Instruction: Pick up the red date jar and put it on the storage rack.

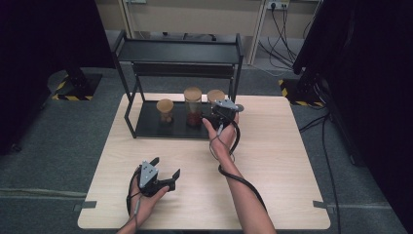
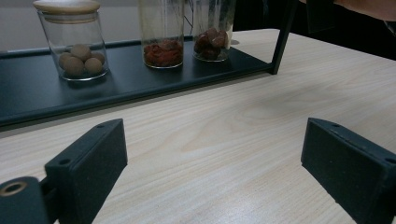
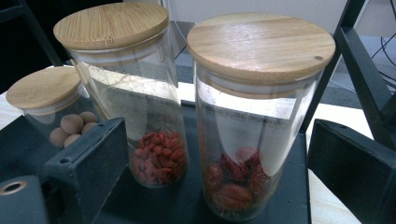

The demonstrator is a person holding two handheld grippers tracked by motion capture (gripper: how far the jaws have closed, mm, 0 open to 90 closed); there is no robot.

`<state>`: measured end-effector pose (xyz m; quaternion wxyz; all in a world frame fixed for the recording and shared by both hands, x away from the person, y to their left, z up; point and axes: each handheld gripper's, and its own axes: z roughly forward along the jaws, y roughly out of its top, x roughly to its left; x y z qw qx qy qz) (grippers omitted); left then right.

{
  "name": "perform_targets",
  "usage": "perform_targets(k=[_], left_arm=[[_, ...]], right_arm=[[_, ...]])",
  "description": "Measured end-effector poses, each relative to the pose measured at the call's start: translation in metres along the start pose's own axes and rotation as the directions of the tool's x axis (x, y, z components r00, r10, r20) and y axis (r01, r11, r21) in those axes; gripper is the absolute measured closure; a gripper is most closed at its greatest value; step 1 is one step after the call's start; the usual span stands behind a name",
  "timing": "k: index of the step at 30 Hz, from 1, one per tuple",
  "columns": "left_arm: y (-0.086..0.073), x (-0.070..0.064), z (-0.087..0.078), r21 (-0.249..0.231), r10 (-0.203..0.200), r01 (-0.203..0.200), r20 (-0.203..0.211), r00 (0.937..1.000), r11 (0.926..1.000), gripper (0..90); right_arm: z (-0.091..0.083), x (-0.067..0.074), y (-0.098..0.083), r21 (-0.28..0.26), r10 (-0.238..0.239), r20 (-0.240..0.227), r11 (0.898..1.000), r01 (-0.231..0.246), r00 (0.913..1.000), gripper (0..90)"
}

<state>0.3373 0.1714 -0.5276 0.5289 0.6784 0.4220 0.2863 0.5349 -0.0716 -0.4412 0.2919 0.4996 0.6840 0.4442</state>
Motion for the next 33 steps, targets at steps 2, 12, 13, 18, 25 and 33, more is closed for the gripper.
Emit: perform_targets(k=[2,12,13,18,25,33], left_arm=[[0.0,0.0,0.0,0.002,-0.001,0.001,0.0,1.0,1.0,6.4],[0.0,0.0,0.0,0.001,0.0,0.0,-0.001,1.0,1.0,6.4],[0.0,0.0,0.0,0.001,0.0,0.0,-0.001,1.0,1.0,6.4],[0.0,0.0,0.0,0.0,0.0,0.0,-0.001,1.0,1.0,6.4],[0.0,0.0,0.0,-0.001,-0.002,0.002,-0.002,1.0,1.0,6.4],[0.0,0.0,0.0,-0.001,-0.001,0.001,-0.002,1.0,1.0,6.4]], right_arm=[[-0.002,0.0,0.0,-0.002,-0.003,-0.006,1.0,0.003,1.0,5.8],[-0.016,0.003,-0.001,-0.004,-0.028,-0.04,1.0,0.028,0.9988,5.2],[-0.017,0.003,-0.001,-0.002,-0.03,-0.043,1.0,0.03,0.9986,5.2],[-0.021,0.002,-0.003,0.007,-0.031,-0.059,0.999,0.031,0.9978,5.0],[-0.027,0.002,-0.007,0.015,-0.047,-0.073,0.999,0.048,0.9962,4.9],[-0.031,0.0,-0.015,0.023,-0.056,-0.091,0.998,0.058,0.9943,4.9]])
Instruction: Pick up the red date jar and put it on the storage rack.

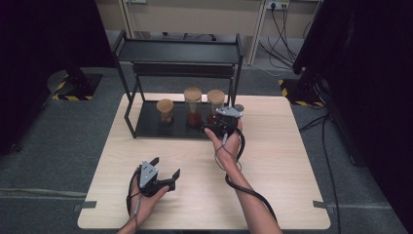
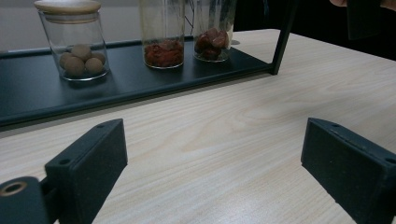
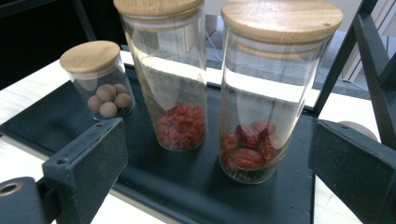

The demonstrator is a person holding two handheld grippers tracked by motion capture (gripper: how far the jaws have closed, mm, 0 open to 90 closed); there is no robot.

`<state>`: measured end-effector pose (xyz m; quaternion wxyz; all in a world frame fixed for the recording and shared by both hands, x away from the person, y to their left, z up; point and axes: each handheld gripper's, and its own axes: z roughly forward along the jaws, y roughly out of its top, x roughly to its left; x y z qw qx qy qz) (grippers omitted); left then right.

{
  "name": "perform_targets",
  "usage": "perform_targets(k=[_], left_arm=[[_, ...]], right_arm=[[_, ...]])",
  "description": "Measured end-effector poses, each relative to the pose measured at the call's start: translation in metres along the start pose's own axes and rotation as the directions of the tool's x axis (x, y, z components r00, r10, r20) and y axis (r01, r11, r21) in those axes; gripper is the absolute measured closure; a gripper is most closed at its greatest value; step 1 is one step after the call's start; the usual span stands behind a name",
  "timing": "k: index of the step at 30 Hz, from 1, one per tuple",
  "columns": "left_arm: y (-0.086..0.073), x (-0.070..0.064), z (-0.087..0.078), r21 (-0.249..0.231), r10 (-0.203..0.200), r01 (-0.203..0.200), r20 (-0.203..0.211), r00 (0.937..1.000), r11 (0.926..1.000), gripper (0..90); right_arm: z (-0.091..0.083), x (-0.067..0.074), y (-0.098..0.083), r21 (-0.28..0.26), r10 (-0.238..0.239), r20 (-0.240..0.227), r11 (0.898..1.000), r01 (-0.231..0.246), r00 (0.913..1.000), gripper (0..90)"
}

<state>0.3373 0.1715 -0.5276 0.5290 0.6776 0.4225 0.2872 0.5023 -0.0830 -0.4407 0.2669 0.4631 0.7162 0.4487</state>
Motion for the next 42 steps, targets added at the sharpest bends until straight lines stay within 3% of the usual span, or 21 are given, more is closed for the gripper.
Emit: perform_targets(k=[22,42], left_arm=[[0.0,0.0,0.0,-0.001,-0.003,0.003,-0.001,1.0,1.0,6.4],[0.0,0.0,0.0,-0.002,-0.004,0.004,-0.002,1.0,1.0,6.4]], right_arm=[[-0.018,-0.001,-0.015,0.0,-0.029,-0.076,1.0,0.029,0.9967,4.4],[-0.037,-0.004,-0.029,-0.006,-0.055,-0.084,0.998,0.055,0.9949,4.3]])
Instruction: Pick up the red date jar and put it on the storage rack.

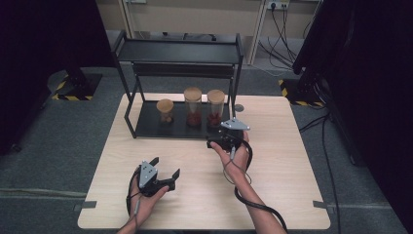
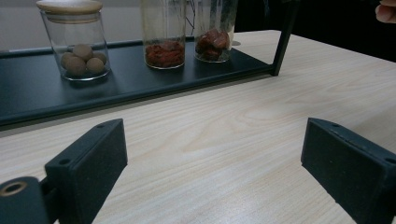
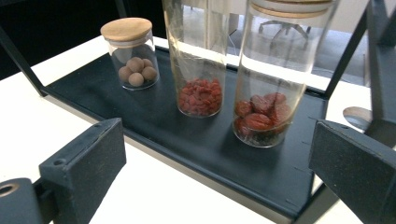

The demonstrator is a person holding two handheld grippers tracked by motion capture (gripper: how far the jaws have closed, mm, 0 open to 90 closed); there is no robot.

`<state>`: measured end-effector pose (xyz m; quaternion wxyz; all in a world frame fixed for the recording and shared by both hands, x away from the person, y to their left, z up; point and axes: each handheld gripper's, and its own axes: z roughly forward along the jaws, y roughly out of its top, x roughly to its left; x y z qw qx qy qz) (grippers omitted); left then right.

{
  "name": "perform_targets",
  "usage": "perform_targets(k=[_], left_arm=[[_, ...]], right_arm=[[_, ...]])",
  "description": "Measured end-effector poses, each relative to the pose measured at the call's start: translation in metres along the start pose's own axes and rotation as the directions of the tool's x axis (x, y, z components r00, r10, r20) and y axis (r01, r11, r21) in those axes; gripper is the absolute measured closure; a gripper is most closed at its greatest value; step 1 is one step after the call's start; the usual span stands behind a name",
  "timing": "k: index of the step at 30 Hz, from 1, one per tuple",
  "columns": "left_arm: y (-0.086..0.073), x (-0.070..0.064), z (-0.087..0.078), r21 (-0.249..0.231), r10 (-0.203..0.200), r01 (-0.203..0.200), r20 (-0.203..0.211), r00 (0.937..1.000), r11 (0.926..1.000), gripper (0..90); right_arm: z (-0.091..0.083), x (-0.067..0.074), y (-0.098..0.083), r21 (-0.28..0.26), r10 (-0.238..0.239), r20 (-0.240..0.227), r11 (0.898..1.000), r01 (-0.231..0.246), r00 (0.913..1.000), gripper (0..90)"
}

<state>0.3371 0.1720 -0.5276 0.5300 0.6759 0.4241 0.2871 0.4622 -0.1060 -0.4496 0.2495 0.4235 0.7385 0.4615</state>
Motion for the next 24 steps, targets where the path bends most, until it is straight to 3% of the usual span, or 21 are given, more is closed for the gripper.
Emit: perform_targets(k=[24], left_arm=[[0.0,0.0,0.0,-0.001,-0.003,0.003,-0.001,1.0,1.0,6.4]], right_arm=[[-0.021,-0.01,-0.023,0.018,-0.006,0.007,1.0,0.006,1.0,4.2]])
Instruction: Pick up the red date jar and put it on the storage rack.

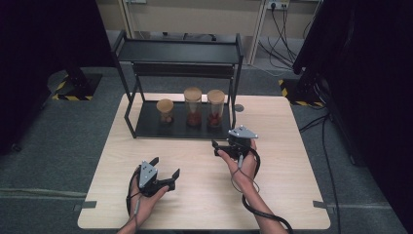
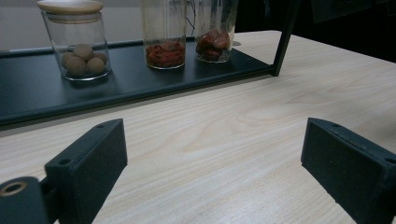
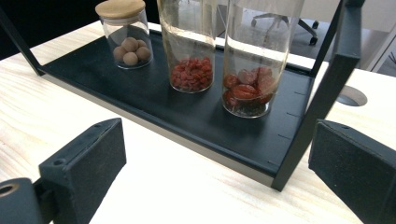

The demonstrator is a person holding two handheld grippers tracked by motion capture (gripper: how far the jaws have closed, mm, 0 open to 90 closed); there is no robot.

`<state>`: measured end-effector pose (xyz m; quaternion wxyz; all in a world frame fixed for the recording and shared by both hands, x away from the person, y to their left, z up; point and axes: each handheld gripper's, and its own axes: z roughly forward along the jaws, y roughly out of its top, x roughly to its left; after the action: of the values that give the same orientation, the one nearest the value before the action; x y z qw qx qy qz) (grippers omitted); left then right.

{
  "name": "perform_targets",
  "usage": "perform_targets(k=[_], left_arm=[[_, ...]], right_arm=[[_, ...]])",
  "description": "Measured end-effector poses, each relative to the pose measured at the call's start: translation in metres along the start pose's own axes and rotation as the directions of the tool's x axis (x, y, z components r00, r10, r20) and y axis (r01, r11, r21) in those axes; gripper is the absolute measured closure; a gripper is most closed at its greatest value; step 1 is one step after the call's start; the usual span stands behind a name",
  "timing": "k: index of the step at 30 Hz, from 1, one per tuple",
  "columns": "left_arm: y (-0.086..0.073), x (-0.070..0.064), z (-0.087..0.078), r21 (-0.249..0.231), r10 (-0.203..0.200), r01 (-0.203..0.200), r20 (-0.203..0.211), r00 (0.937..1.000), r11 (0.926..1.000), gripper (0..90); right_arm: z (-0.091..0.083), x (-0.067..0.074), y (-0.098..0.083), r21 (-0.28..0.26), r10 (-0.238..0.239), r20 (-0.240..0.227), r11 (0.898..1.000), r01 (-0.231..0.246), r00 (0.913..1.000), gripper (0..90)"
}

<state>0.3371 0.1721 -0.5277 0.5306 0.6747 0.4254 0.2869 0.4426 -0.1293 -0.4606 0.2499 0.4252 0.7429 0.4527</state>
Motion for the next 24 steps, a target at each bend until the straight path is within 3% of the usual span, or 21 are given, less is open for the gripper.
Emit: perform_targets(k=[24], left_arm=[[0.0,0.0,0.0,0.001,0.0,0.0,-0.001,1.0,1.0,6.4]], right_arm=[[-0.021,-0.011,-0.026,-0.007,0.006,0.011,1.0,-0.006,0.9999,4.4]])
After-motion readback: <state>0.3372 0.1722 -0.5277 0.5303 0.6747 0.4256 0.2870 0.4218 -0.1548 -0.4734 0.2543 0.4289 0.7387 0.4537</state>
